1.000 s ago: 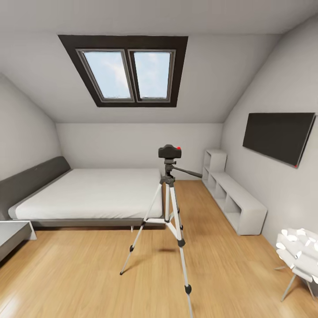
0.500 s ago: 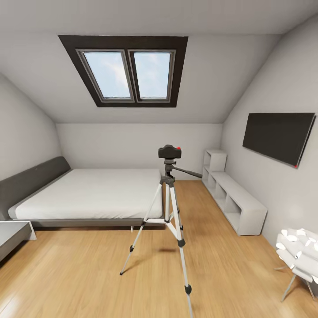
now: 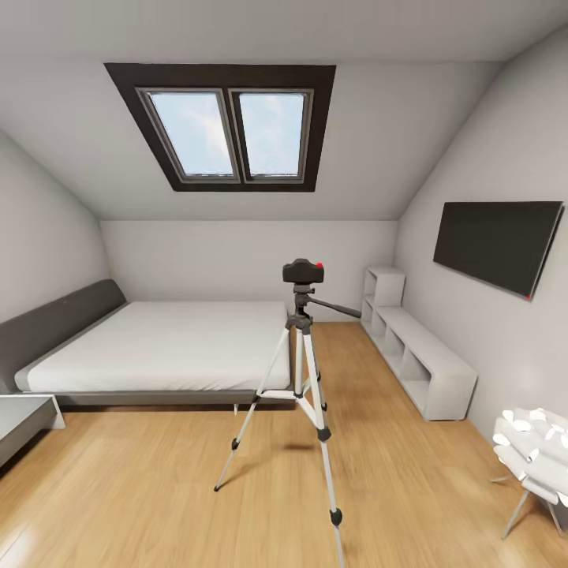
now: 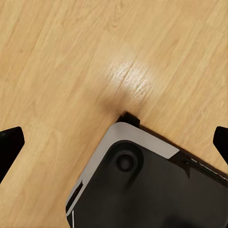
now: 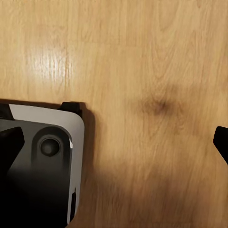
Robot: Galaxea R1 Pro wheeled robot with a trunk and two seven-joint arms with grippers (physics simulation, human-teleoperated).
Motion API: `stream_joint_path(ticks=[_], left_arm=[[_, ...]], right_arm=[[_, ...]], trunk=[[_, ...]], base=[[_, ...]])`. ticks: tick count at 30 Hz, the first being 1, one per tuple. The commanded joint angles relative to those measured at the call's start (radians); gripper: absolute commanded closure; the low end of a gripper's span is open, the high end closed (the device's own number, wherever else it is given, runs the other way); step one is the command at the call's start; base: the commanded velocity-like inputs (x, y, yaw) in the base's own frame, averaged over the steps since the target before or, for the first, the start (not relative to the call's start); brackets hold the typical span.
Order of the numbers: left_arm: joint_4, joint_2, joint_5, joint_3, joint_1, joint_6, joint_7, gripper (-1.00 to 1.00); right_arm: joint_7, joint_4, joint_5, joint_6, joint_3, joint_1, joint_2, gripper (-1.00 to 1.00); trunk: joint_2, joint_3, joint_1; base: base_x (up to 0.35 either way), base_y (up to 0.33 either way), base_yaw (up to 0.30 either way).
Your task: Attach the digital camera to the camera tripod in the bedroom.
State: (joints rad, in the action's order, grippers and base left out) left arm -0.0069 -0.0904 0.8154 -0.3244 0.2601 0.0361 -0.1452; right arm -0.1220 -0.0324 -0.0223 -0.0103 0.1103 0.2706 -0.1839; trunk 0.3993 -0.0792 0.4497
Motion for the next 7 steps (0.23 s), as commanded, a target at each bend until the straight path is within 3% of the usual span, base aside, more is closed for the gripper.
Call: stream_joint_path(ticks=[1, 7], left_arm=[[-0.001, 0.0, 0.007, -0.008, 0.0, 0.004, -0.004, -1.0], [-0.001, 0.0, 0.006, -0.008, 0.001, 0.004, -0.004, -1.0]], right_arm=[[-0.002, -0.001, -0.002, 0.0, 0.006, 0.001, 0.0, -1.0], [-0.002, -0.001, -0.003, 0.0, 0.007, 0.001, 0.0, -1.0]], trunk=[[0.001, 0.0, 0.0], [0.001, 0.0, 0.0]], base=[[0.0, 0.0, 0.0], [0.0, 0.0, 0.0]])
